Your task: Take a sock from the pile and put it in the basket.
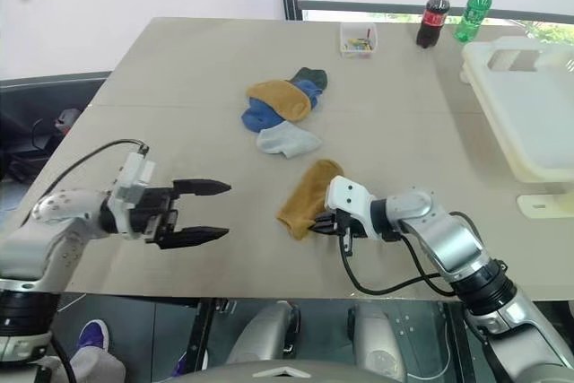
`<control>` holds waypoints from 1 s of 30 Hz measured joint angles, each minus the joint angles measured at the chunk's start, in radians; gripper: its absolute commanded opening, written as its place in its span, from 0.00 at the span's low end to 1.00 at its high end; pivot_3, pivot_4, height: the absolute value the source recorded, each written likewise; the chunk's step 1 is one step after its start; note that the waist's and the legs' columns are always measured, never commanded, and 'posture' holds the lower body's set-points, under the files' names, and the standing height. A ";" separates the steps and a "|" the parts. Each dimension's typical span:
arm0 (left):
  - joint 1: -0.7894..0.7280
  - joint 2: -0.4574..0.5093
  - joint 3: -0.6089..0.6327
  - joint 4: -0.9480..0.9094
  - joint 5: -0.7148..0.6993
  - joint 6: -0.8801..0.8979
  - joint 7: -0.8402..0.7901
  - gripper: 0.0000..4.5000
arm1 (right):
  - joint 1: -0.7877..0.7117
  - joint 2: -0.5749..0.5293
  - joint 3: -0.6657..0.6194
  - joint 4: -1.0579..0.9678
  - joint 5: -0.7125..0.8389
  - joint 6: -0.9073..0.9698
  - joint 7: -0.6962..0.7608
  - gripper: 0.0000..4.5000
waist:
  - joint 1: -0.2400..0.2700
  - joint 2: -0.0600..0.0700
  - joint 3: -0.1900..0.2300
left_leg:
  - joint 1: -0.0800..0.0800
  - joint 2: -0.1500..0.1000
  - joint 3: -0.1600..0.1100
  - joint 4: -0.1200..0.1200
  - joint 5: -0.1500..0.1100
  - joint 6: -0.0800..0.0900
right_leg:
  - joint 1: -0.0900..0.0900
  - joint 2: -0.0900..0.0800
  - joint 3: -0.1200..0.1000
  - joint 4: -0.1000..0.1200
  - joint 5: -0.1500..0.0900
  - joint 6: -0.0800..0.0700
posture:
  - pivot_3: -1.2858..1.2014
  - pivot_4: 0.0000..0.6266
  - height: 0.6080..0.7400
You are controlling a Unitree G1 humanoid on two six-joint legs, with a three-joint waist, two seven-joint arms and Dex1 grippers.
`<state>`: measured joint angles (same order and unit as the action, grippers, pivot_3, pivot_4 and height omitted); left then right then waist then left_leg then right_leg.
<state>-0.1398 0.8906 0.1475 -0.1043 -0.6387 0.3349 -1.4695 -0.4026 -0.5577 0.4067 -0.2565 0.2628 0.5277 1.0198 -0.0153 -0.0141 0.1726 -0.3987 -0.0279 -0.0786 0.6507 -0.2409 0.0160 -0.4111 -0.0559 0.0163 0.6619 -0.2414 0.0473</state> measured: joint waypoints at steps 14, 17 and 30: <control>0.003 -0.025 0.001 0.025 0.001 -0.016 -0.057 1.00 | -0.208 0.479 -0.643 -0.025 0.737 0.410 -0.642 0.01 | 0.010 -0.002 -0.002 | 0.000 0.001 -0.002 -0.002 0.000 0.000 | 0.000 -0.001 0.000 -0.001 0.000 -0.001 | 0.52 0.24 1.00; -0.008 -0.046 0.002 0.036 -0.004 -0.013 -0.030 1.00 | -0.024 0.484 -0.757 -0.001 0.786 0.474 -0.852 0.01 | 0.005 0.004 0.001 | -0.003 -0.002 0.002 -0.003 0.000 0.000 | -0.004 -0.004 0.003 0.001 0.001 0.000 | 0.52 0.24 1.00; -0.133 -0.291 -0.129 0.036 0.090 -0.020 0.206 1.00 | 0.291 0.446 -0.823 -0.162 0.720 0.483 -1.196 0.71 | 0.003 0.002 -0.007 | 0.006 0.002 0.003 0.002 0.000 0.001 | 0.006 0.003 0.003 0.000 0.000 0.000 | 0.52 0.24 1.00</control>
<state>-0.2727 0.5995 0.0186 -0.0683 -0.5489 0.3152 -1.2635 -0.1114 -0.1120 -0.4164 -0.4184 0.9826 1.0105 -0.1766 -0.0120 -0.0124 0.1660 -0.3928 -0.0263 -0.0760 0.6530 -0.2405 0.0169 -0.4050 -0.0524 0.0196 0.6624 -0.2412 0.0477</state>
